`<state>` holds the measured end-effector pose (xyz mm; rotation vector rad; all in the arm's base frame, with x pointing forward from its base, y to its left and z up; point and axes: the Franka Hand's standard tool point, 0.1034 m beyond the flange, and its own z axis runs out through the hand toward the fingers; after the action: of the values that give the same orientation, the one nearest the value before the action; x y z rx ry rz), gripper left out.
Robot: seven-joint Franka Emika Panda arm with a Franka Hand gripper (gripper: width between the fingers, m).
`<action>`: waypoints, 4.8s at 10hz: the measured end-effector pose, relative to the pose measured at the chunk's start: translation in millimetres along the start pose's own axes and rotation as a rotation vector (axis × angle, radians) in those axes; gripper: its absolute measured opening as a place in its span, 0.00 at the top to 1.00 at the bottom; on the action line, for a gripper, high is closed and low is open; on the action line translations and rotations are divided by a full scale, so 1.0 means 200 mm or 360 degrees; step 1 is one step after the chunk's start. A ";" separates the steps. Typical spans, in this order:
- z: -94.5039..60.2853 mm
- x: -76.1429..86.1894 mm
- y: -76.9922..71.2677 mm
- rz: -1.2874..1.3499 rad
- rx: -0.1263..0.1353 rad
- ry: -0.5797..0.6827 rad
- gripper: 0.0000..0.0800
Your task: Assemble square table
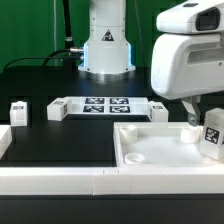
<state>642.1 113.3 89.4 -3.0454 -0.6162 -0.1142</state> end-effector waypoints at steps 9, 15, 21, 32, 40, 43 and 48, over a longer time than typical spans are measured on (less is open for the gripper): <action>0.01 -0.01 0.01 -0.0150 0.0001 0.0000 0.64; 0.01 -0.02 0.03 0.0898 0.0045 0.0053 0.64; 0.02 -0.03 -0.01 0.2209 0.0071 0.0023 0.64; 0.01 -0.03 0.01 0.1053 0.0044 0.0011 0.19; 0.01 -0.03 0.01 0.0181 0.0024 0.0019 0.20; 0.01 -0.03 0.01 0.0228 0.0025 0.0019 0.64; 0.02 -0.03 0.01 0.0878 0.0047 0.0016 0.64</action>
Offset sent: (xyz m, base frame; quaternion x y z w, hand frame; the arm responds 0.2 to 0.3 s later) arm 0.0000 0.0000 0.0000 0.0000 0.0000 0.0000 1.0000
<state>637.2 108.6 85.7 -3.0494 0.2319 -0.1009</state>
